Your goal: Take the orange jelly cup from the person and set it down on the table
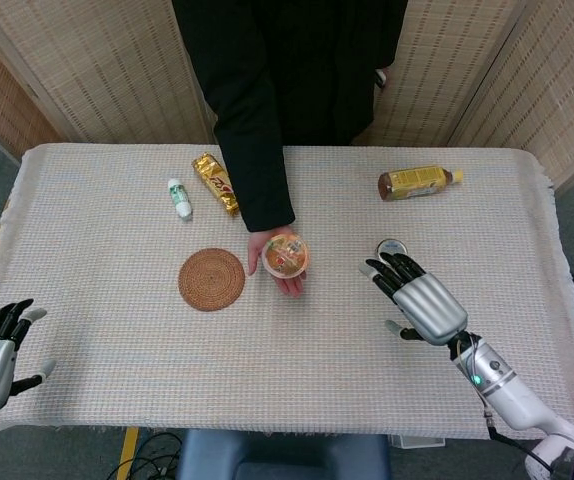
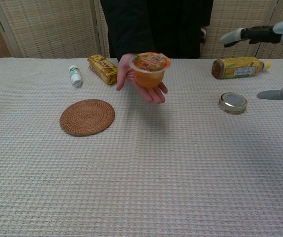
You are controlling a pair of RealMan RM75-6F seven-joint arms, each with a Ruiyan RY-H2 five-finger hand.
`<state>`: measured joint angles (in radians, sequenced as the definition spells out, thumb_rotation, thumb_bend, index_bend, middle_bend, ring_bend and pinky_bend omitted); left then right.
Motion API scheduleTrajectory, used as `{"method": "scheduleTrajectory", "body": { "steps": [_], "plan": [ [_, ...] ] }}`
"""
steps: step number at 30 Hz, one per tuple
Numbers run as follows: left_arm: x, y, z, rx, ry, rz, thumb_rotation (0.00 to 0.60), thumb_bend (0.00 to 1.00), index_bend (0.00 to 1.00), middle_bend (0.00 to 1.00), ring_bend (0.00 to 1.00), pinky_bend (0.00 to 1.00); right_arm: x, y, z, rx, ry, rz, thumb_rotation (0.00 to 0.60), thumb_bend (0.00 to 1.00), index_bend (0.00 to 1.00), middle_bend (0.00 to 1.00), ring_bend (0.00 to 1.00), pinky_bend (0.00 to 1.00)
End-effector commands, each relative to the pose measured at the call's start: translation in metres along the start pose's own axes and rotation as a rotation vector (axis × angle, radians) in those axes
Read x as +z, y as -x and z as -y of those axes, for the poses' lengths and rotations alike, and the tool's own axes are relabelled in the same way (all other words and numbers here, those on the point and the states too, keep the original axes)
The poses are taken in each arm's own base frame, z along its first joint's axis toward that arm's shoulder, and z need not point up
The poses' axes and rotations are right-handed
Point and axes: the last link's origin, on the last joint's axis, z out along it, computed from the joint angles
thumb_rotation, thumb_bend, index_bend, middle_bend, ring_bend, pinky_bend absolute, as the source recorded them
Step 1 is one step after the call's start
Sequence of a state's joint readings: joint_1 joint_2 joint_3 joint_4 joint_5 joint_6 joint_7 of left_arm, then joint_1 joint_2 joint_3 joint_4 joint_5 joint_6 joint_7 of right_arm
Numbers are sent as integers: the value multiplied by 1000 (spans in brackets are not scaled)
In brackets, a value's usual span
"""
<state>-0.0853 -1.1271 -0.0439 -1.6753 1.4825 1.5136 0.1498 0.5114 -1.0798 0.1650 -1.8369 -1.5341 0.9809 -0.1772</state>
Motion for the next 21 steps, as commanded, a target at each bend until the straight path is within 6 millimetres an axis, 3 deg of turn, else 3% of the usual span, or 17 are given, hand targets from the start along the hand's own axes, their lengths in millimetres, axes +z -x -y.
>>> {"method": "scheduleTrajectory", "body": {
  "steps": [1,9,15,21],
  "plan": [
    [-2,0,2,-4,-5,-7,600,227,249,153,139,200,54,-6,29,14,-74,36,600,230,8,25,9,69],
    [-2,3,4,-1,-12,1,600,227,253,152,139,200,122,2,54,9,-86,83,600,212,0,0,0,33],
    [-3,3,8,2,-22,2,600,227,253,152,139,200,150,3,67,27,-75,69,600,212,0,0,0,33],
    [-4,3,10,0,-30,4,600,227,253,152,139,200,164,3,74,45,-69,76,600,213,0,0,0,33]
  ]
}}
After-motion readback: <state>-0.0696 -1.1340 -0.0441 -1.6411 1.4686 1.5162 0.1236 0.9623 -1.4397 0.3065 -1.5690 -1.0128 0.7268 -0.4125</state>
